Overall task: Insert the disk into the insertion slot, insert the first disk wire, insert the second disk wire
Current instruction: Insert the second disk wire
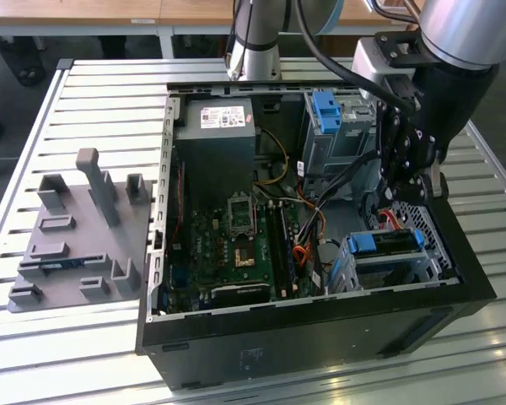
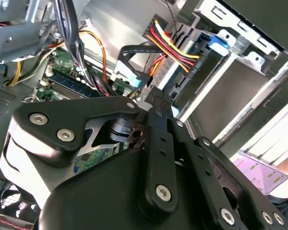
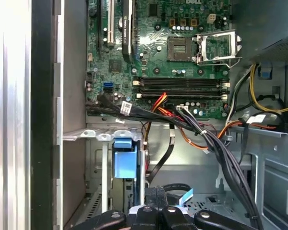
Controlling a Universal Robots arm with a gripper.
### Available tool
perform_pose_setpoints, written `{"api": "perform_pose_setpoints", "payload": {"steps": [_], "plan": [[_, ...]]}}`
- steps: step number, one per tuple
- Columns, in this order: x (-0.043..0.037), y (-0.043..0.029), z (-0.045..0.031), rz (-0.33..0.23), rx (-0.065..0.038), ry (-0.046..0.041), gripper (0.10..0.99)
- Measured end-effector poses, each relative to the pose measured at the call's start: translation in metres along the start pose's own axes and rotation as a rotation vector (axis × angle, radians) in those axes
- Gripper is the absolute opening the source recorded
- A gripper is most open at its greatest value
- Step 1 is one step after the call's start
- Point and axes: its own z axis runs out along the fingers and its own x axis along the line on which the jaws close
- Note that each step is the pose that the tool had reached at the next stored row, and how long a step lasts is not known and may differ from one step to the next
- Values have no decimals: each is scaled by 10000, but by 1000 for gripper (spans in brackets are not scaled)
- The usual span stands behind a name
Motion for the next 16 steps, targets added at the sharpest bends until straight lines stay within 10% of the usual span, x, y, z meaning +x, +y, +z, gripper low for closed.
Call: {"api": "perform_pose_setpoints", "payload": {"steps": [12,16], "plan": [[-155,51,-29,-1,0,10,106],[-193,51,-28,-4,0,152,106]]}}
